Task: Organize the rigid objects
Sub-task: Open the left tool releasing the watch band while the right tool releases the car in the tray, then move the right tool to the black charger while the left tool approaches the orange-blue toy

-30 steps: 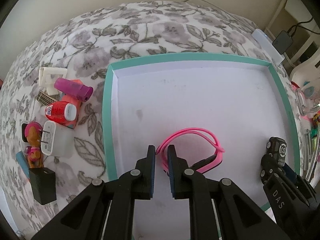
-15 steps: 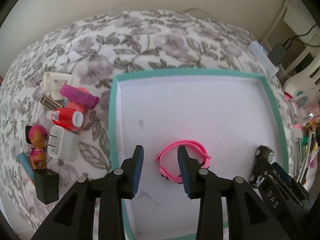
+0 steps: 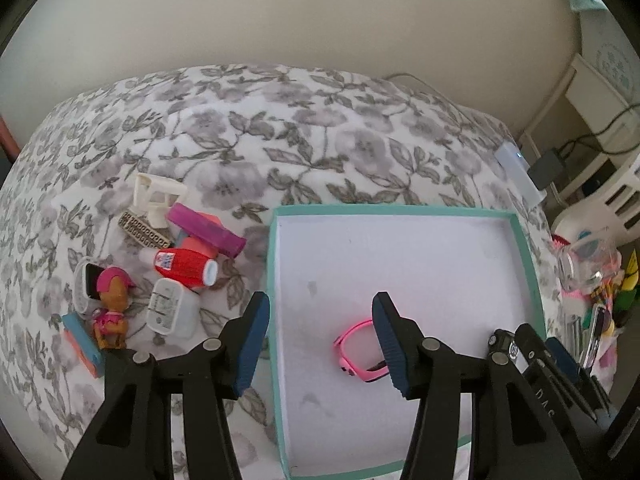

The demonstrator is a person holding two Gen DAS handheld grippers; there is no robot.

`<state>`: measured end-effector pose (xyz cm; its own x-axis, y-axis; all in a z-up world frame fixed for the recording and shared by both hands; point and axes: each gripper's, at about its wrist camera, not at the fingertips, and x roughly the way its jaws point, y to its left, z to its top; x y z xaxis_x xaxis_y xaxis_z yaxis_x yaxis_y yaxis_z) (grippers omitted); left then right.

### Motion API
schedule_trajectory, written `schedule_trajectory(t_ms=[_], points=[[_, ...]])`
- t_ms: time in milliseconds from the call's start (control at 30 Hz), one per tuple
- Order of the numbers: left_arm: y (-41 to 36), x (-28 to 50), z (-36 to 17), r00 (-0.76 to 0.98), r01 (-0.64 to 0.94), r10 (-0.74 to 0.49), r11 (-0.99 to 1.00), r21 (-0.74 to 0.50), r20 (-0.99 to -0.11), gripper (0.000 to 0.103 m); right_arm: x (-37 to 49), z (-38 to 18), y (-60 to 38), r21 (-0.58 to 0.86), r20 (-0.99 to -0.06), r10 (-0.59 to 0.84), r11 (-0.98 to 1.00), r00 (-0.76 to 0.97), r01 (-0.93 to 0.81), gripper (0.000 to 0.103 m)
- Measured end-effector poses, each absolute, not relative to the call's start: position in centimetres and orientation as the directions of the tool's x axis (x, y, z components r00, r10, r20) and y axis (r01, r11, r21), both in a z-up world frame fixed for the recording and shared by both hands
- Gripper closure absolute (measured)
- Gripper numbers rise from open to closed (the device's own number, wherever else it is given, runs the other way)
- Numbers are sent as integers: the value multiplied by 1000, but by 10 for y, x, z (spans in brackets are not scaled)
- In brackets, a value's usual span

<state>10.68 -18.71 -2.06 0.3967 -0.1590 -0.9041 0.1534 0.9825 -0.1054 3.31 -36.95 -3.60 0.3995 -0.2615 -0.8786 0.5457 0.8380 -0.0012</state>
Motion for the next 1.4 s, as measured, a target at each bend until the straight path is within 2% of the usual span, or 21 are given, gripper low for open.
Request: schedule_trajectory(t_ms=[167,233,267,300,433,533,667,700,767,900,1100,1400], points=[[-180,110,-25,391,136,-141,986,-94,-910,48,36,-44,-364,19,-889,-224,854,400,521,43],[-178,111,-28,396,125,-117,989,-73,-911,38,37,-46,-363,26,-892,-213,857,399,515,43],[-176,112,-30,402,115,-97,992,-55,-910,26,37,-48,-362,27,-893,-208,860,399,510,40],[-175,112,-31,407,108,-82,993,-41,-910,19,38,-49,-361,28,-895,-204,862,398,506,34],[-169,115,-38,398,89,-54,996,-20,-916,17,40,-55,-358,27,-901,-192,871,390,490,30],[-165,116,-45,387,73,-36,997,-8,-921,11,41,-59,-355,38,-906,-172,878,388,477,29],[-160,118,-49,383,50,-15,999,5,-923,11,42,-62,-353,36,-906,-169,883,387,469,16],[-158,119,-49,381,43,-14,999,2,-924,9,42,-62,-352,42,-906,-164,883,390,467,16],[-154,120,-50,376,27,-16,1000,-6,-926,1,42,-63,-351,53,-907,-151,885,392,463,15],[-145,123,-50,376,2,-28,1000,-30,-926,1,43,-66,-348,54,-908,-144,891,394,450,0],[-125,128,-45,384,-52,-36,997,-61,-923,1,45,-63,-342,68,-898,-132,900,419,430,0],[-93,130,-17,443,-87,7,996,-35,-897,1,50,-49,-324,106,-876,-95,919,472,381,0]])
